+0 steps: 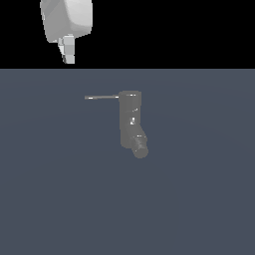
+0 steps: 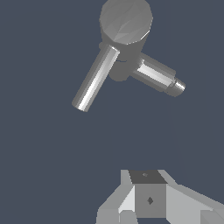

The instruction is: Turn on the faucet by rotating a designated handle.

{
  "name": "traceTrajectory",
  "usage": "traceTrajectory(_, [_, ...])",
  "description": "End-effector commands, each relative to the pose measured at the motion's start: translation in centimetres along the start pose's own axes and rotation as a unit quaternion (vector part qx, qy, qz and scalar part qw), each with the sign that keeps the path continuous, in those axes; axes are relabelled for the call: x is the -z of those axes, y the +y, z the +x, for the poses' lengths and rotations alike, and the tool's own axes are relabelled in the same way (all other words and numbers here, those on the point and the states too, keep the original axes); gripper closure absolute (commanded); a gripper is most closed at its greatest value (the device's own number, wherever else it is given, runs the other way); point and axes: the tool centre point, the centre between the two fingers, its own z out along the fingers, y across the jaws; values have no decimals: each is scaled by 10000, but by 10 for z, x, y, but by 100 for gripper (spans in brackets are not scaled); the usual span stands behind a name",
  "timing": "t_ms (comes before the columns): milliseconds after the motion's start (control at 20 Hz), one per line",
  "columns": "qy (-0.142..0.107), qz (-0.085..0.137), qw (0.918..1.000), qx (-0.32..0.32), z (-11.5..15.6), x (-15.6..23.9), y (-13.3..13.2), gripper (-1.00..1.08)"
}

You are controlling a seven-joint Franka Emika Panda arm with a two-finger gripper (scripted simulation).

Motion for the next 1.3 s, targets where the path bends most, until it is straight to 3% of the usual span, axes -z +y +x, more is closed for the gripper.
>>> traceTrajectory(0, [2,-1,9997,-233,5,-10,-12,108])
traceTrajectory(500, [22,-32,9934,-1148,34,-51,-54,108])
traceTrajectory(1250, [61,-88,9727,-2318,84,-102,-99,108])
